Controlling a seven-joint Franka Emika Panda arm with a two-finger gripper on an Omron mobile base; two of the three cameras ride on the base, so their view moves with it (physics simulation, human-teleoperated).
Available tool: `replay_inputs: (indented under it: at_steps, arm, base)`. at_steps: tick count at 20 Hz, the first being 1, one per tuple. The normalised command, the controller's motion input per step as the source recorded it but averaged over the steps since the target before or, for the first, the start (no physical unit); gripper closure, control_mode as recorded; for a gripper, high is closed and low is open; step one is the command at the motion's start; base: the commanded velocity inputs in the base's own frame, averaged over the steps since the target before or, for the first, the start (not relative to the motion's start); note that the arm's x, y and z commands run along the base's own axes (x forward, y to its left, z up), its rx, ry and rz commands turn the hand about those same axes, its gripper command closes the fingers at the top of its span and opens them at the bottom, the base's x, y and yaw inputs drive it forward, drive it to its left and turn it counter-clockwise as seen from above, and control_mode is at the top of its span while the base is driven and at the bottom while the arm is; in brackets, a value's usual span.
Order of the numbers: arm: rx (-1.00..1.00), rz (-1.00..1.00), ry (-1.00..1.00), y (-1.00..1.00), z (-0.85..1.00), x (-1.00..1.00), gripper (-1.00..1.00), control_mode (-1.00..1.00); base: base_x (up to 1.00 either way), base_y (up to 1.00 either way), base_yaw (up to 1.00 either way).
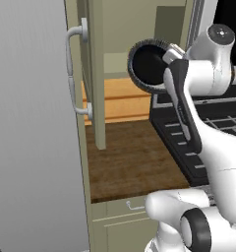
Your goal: Pick up the bowls on the counter and stack them on top of one another in the open cabinet. Place the smaller bowl on top of the larger bowl.
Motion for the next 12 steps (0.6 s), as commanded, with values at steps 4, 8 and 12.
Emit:
replay_inputs:
  at_steps: [4, 8, 12]
  arm:
    - [-0.06, -0.15, 0.04, 0.25, 0.24, 0.79, 1.00, -1.00]
    - [-0.08, -0.17, 0.09, 0.51, 0.01, 0.92, 1.00, -1.00]
    - [-0.01, -0.09, 0.07, 0.17, 0.00, 0.51, 1.00, -1.00]
  base:
    - [0.00, 0.00, 0.00]
    - [0.00, 0.00, 0.00]
    - [0.00, 0.00, 0.00]
